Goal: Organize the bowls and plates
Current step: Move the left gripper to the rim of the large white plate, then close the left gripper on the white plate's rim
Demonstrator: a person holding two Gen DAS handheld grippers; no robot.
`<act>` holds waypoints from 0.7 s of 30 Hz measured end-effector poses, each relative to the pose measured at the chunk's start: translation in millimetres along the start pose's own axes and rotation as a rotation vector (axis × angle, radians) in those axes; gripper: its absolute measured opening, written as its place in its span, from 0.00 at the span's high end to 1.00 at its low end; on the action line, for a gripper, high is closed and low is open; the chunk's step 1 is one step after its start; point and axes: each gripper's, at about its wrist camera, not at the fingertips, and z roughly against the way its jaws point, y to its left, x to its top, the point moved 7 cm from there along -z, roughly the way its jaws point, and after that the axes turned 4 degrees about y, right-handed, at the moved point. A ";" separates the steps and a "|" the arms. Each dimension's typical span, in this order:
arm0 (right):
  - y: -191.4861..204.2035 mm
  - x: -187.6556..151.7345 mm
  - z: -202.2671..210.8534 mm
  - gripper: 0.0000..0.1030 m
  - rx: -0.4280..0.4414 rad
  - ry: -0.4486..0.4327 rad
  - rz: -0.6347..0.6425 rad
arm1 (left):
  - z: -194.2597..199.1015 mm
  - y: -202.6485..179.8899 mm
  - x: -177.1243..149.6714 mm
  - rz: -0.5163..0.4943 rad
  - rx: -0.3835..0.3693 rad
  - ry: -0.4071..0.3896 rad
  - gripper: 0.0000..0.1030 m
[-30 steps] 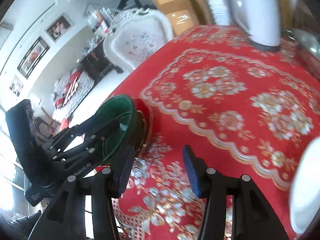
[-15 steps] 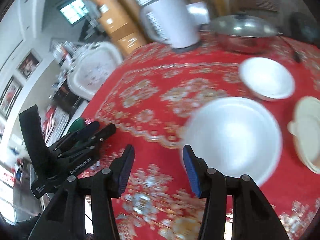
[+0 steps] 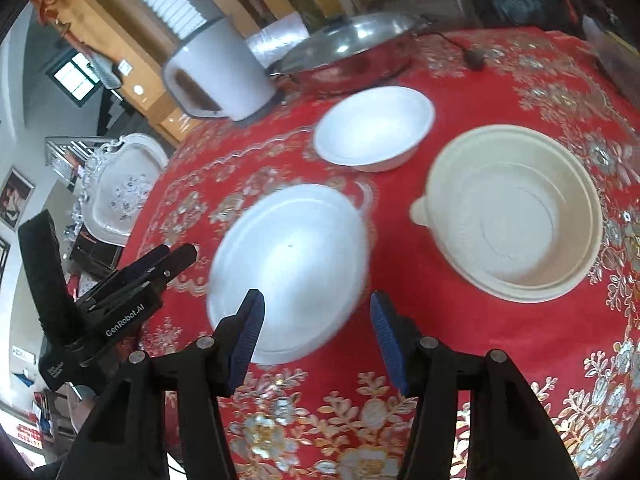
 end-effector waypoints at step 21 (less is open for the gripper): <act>3.5 3.0 -37.8 0.61 0.053 0.036 0.133 | -56.7 -17.3 -23.0 -0.092 0.016 0.174 0.81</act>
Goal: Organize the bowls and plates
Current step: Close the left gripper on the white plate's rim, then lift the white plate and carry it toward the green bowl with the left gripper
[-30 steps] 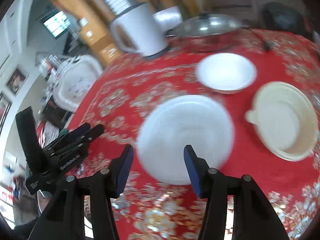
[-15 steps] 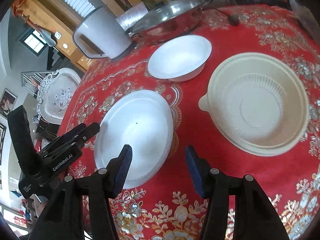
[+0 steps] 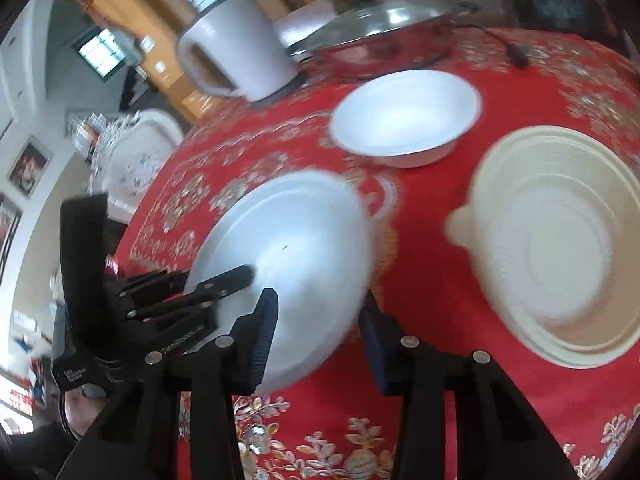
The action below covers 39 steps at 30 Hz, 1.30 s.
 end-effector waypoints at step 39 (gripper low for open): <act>253.9 9.9 -57.0 0.59 0.131 0.033 0.428 | 142.3 235.5 -81.2 0.373 0.202 -0.209 0.81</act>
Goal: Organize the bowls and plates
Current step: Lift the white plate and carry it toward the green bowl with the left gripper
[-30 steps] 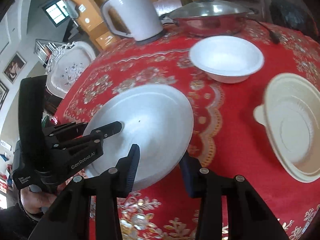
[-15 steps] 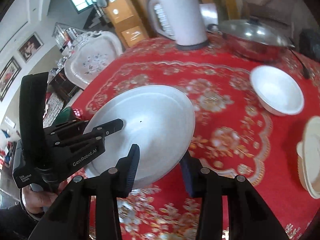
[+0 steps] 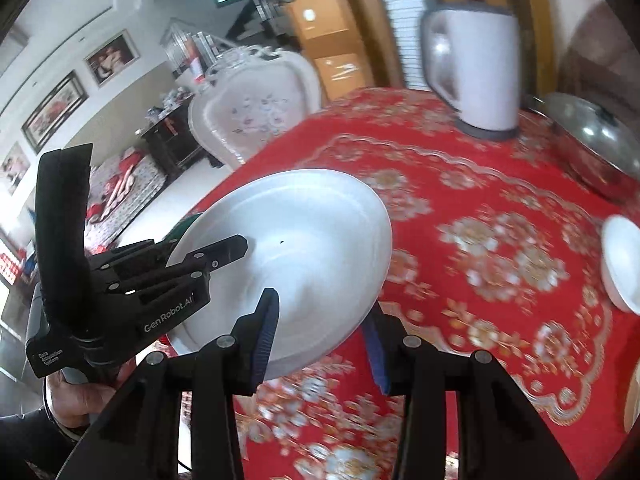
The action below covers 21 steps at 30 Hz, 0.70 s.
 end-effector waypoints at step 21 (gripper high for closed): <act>99.0 22.6 -65.1 0.59 0.083 0.068 0.159 | 8.5 116.8 -34.4 0.151 0.132 0.001 0.81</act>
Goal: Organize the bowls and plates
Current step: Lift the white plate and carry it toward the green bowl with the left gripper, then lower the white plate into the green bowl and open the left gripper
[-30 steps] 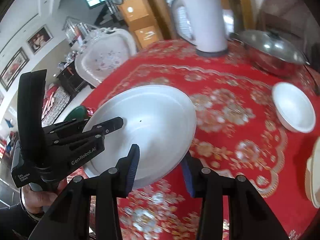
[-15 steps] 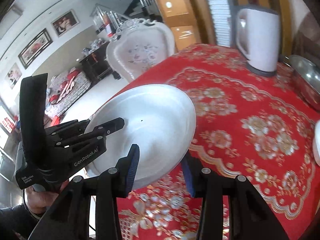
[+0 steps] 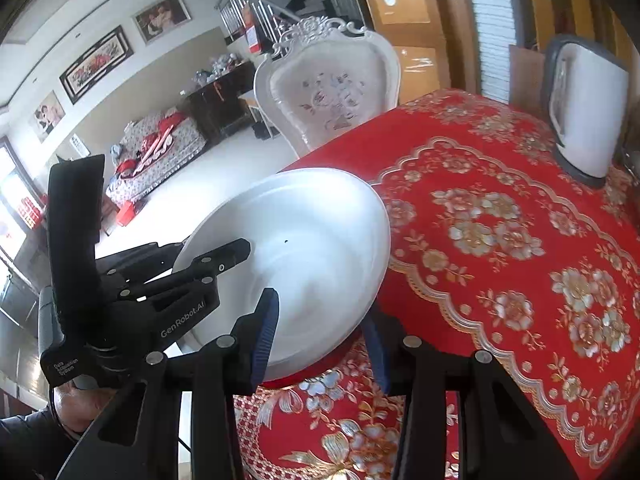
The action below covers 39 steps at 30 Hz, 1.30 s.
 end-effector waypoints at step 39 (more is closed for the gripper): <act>15.0 -5.3 -43.7 0.58 -0.060 0.093 0.021 | -46.1 24.4 -22.0 0.019 0.040 0.070 0.79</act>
